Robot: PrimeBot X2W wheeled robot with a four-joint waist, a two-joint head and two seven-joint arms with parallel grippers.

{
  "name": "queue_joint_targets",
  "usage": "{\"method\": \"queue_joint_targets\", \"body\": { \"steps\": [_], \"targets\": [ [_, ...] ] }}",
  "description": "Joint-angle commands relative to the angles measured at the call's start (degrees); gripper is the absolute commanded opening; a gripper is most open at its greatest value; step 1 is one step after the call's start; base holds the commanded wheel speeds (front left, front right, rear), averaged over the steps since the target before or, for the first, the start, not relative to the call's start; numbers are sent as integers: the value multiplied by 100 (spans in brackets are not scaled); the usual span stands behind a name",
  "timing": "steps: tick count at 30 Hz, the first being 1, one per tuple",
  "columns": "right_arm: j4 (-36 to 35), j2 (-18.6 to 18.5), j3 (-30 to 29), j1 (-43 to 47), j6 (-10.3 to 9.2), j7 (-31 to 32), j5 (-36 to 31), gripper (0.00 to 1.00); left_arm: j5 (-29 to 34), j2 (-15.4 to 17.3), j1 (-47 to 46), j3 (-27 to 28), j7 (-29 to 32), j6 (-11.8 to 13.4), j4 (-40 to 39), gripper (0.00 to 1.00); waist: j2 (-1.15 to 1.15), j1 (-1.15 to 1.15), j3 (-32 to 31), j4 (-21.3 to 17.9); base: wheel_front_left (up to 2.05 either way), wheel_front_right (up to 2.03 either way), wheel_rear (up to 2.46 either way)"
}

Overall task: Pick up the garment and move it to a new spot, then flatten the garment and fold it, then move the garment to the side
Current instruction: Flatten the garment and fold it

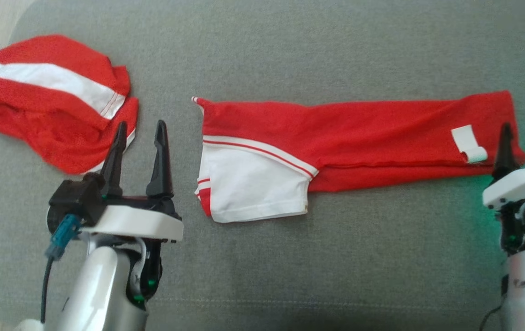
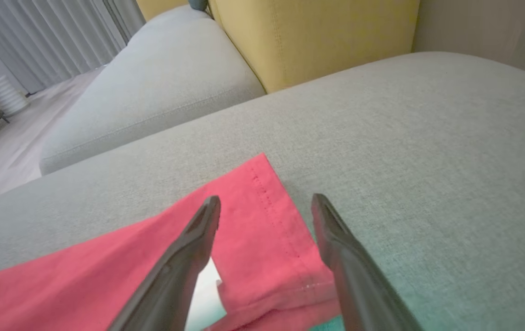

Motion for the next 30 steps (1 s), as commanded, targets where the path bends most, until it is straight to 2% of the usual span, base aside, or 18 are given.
{"method": "queue_joint_targets", "body": {
  "steps": [1, 8, 17, 18, 19, 26, 30],
  "targets": [
    [-119, 7, 21, -209, 37, 51, -43, 100, 60, 17, -244, 166, -32, -22, -164, 100, 0, 0, 99, 67, 0, 0, 0],
    [240, 86, -504, -587, 37, 598, -468, 100, 6, 14, -388, 123, -32, 35, -195, 100, 0, 0, 410, 134, 0, 0, 0],
    [299, 127, -402, -722, 37, 1109, -295, 100, 89, 13, -540, 272, -32, 10, -213, 100, 0, 0, 664, 61, 0, 0, 0],
    [296, 129, -411, -718, 37, 1119, -269, 47, 102, 13, -557, 290, -32, 6, -207, 100, 0, 0, 667, 45, 0, 0, 0],
    [294, 130, -406, -716, 37, 1130, -248, 0, 116, 13, -572, 307, -32, 0, -203, 100, 0, 0, 663, 26, 0, 0, 0],
    [142, -16, -691, -692, 37, 995, -481, 0, 146, 13, -562, 387, -32, -37, -174, 100, 0, 0, 505, -119, 0, 0, 0],
    [-16, -222, -1039, -641, 37, 932, -914, 0, 117, 13, -524, 392, -32, -42, -162, 100, 0, 0, 396, -182, 0, 0, 0]
  ]
}}
